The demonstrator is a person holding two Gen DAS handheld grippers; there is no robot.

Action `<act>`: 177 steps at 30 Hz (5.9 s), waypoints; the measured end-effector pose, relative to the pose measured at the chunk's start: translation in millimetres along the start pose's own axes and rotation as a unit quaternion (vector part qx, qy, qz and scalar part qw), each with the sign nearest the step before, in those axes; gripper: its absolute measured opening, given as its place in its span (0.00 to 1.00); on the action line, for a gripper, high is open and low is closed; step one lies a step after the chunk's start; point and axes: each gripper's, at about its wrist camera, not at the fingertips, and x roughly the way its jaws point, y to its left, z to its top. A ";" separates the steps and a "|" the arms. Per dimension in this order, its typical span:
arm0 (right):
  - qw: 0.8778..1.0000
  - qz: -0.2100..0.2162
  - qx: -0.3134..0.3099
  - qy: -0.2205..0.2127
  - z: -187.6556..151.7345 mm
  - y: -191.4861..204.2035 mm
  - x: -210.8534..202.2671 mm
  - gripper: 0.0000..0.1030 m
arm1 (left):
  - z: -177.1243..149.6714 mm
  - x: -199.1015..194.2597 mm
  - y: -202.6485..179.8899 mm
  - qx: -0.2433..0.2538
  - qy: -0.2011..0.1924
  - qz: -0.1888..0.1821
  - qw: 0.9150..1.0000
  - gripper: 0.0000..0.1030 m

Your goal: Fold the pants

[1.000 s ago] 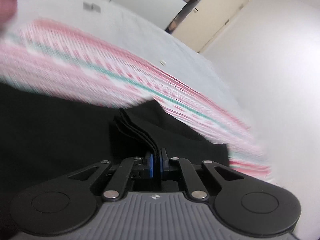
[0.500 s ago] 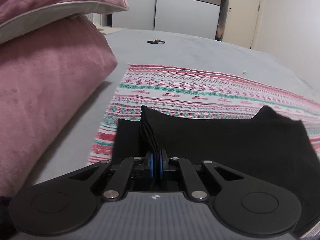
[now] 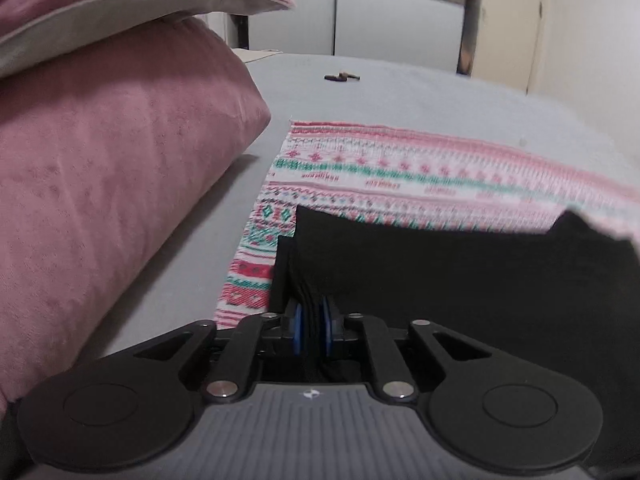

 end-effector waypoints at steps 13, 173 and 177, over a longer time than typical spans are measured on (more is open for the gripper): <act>0.990 -0.132 0.046 0.006 -46.8 -196.1 -225.7 0.11 | 20.6 -63.2 -24.1 -0.052 -0.050 0.007 0.997 0.41; 0.806 -0.116 0.577 -0.058 -244.0 -495.9 -442.7 0.25 | -120.7 -111.6 -495.9 0.118 -0.008 -0.044 0.992 0.85; 0.807 -0.114 0.577 -0.057 -245.7 -497.1 -440.4 0.25 | -145.6 -140.4 -496.4 0.163 -0.027 -0.035 0.986 0.89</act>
